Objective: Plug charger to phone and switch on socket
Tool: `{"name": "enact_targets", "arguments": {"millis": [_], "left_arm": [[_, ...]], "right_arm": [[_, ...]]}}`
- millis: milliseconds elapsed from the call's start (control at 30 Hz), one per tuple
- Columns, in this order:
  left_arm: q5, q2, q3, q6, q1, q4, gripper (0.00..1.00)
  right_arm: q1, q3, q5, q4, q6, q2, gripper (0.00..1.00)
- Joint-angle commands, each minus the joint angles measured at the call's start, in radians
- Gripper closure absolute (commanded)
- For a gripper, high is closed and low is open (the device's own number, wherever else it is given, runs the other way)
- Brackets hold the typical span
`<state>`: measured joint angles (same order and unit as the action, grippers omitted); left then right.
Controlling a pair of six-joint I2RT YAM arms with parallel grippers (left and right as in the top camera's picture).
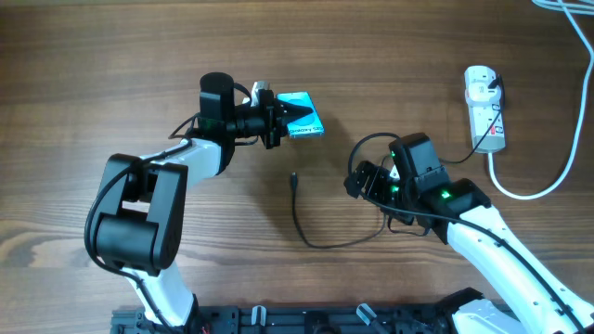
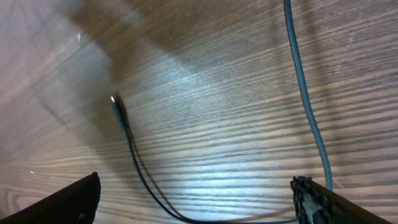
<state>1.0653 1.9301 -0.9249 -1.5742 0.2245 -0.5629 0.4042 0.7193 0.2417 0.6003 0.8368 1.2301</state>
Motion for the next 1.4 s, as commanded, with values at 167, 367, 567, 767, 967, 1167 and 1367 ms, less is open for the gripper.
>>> {"name": "enact_targets", "arguments": {"millis": [167, 367, 567, 767, 967, 1167, 1367], "left_arm": [[0.110, -0.002, -0.022, -0.002, -0.032, -0.010, 0.96], [0.139, -0.002, -0.022, 0.020, -0.038, -0.010, 0.96], [0.143, -0.002, -0.022, 0.029, -0.038, -0.010, 0.96], [0.143, -0.002, -0.022, 0.029, -0.038, -0.010, 0.96], [0.143, -0.002, -0.022, 0.028, -0.038, -0.010, 0.96], [0.155, -0.002, -0.022, -0.008, -0.038, -0.006, 0.96], [0.195, -0.002, -0.021, -0.129, -0.038, 0.005, 0.96]], "right_arm": [[0.000, -0.007, -0.017, 0.026, -0.051, -0.017, 0.01], [0.000, -0.007, -0.017, 0.026, -0.051, -0.017, 0.00], [0.000, -0.007, -0.017, 0.030, -0.051, -0.016, 0.00], [0.000, -0.007, -0.018, 0.030, -0.052, -0.016, 0.01], [0.000, -0.007, -0.018, 0.030, -0.052, -0.016, 0.01], [0.000, -0.008, -0.025, 0.031, -0.051, -0.016, 0.00], [0.000, -0.008, -0.025, 0.035, -0.051, -0.016, 0.00]]}}
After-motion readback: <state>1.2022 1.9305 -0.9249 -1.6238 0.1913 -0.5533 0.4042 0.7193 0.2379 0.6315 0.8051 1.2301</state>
